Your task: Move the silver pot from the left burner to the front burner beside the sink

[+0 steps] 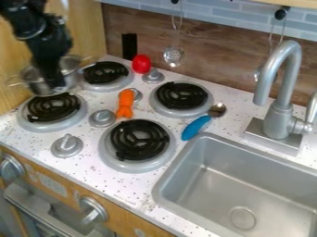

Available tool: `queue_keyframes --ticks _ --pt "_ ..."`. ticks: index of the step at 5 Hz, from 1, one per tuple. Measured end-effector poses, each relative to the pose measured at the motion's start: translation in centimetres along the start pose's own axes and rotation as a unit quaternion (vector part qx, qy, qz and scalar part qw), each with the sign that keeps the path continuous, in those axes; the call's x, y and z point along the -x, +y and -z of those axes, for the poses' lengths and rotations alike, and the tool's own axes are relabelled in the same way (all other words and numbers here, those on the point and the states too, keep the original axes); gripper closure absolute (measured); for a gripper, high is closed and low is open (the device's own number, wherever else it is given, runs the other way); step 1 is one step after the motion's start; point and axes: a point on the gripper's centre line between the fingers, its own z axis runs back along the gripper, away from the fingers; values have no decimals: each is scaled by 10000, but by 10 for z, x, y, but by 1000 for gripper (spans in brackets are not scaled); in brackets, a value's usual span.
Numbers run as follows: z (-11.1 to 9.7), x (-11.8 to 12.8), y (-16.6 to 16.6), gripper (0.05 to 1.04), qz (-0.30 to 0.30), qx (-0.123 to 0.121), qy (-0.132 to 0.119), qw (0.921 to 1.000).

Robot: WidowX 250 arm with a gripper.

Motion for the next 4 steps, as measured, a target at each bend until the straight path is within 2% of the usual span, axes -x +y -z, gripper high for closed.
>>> queue_keyframes --ticks 1,2,4 --pt "10 -27 -38 1000 500 248 -157 9983" --pt "32 -47 -69 1000 805 599 -259 9946" --pt "74 -58 -97 1000 1214 914 -84 9884"
